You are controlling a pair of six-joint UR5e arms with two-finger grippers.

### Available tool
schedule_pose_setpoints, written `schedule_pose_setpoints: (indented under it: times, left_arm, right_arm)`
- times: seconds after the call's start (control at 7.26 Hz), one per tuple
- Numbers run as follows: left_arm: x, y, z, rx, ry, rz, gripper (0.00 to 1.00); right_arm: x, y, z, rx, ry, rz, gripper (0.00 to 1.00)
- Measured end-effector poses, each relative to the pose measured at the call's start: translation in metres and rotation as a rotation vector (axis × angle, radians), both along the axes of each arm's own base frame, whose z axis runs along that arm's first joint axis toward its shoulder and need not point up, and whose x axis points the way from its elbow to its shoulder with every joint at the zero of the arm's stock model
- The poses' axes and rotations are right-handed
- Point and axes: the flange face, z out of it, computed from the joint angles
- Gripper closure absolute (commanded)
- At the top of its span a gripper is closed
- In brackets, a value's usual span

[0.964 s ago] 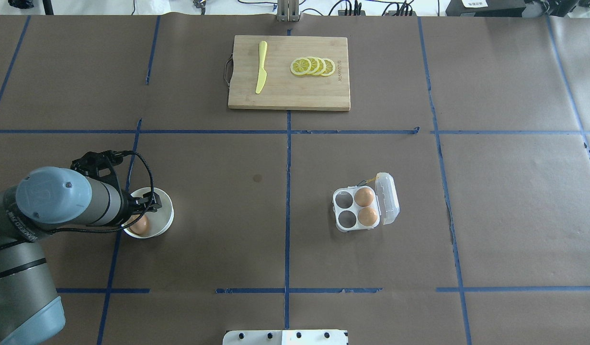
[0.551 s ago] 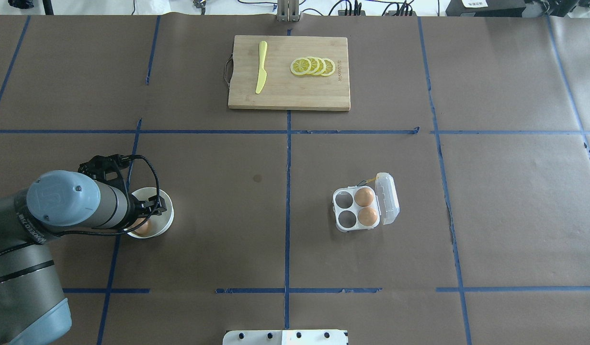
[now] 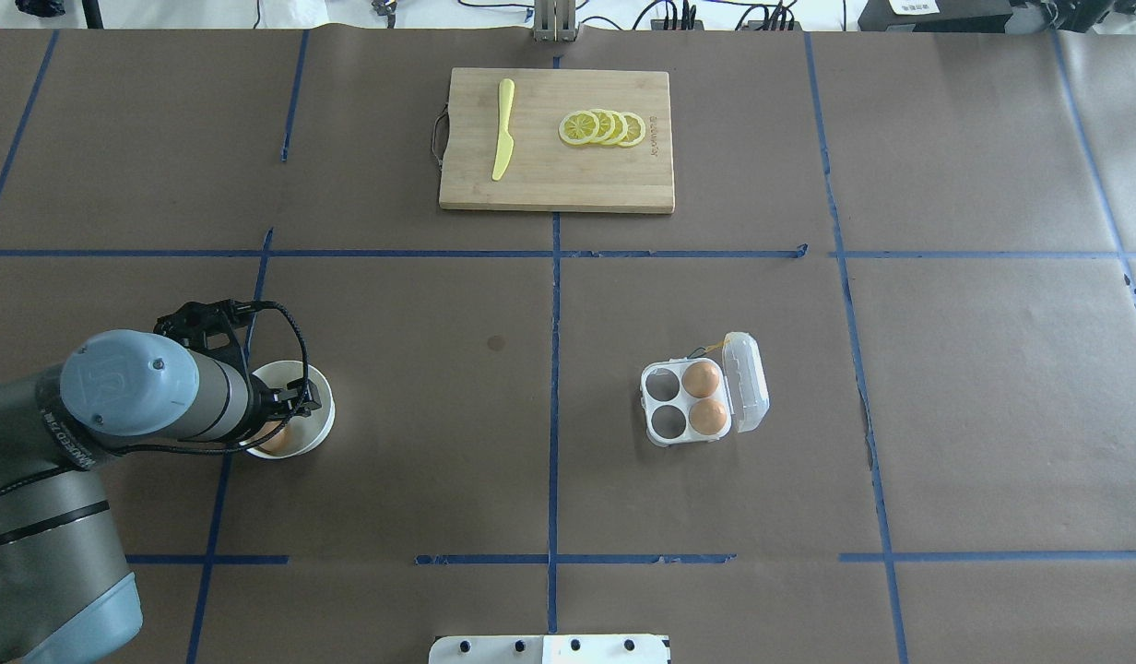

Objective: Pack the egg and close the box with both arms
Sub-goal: 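Close the left gripper around the brown egg inside the bowl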

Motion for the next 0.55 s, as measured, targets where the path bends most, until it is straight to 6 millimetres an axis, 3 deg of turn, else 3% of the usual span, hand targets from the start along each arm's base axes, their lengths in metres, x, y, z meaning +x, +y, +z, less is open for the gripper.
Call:
schedule_pose_setpoints:
  times: [0.55]
  left_arm:
    - [0.0048, -0.0003, 0.0044, -0.005, -0.007, 0.004, 0.26]
  right_arm:
    - [0.0000, -0.0010, -0.0012, 0.003, -0.001, 0.000, 0.00]
